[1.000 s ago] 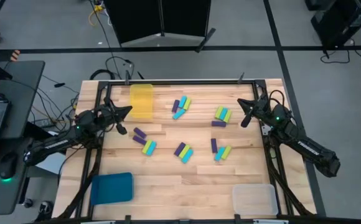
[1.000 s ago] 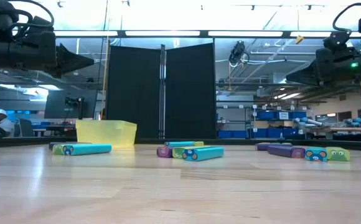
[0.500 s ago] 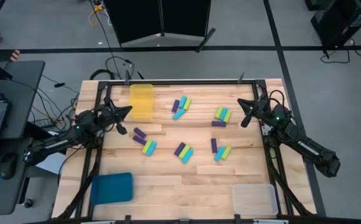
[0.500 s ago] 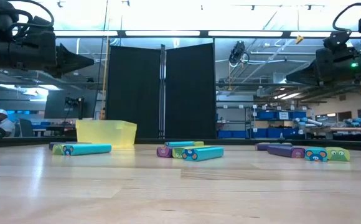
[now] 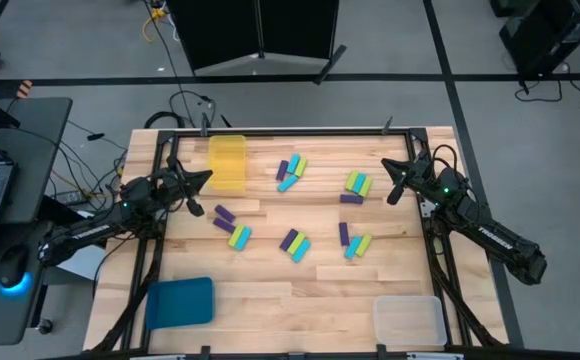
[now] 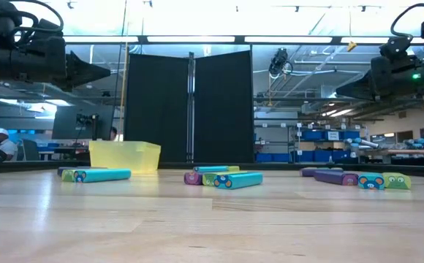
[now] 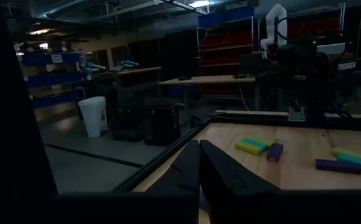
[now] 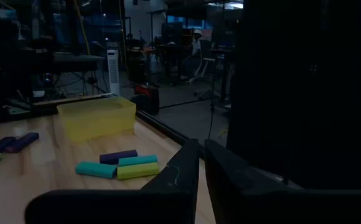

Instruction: Sort blocks

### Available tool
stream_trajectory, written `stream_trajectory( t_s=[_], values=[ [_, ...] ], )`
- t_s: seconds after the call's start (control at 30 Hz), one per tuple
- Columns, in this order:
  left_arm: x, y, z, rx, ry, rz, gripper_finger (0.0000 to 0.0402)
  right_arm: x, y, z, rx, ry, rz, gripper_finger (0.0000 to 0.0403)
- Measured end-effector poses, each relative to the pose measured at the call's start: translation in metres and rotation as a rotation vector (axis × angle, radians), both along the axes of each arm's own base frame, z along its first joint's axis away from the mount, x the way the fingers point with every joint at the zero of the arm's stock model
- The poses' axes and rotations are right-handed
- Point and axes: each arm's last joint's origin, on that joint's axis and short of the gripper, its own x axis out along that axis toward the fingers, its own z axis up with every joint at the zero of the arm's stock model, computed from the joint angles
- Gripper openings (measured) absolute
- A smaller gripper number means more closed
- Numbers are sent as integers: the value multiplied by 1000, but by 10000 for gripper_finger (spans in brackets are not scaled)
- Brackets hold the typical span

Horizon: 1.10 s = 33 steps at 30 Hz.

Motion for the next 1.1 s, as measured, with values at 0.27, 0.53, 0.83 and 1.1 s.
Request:
stream_trajectory(
  t_s=[0.27, 0.53, 0.83, 1.1],
  values=[
    [0, 0, 0, 0, 0, 0, 15, 0, 0, 0, 0, 0, 0, 39],
    [0, 0, 0, 0, 0, 0, 15, 0, 0, 0, 0, 1, 0, 39],
    [-2, -1, 9, 29, -96, -2, 15, 0, 0, 0, 0, 0, 0, 39],
    [-1, -5, 16, -30, -190, -170, 15, 0, 0, 0, 0, 0, 0, 39]
  ],
)
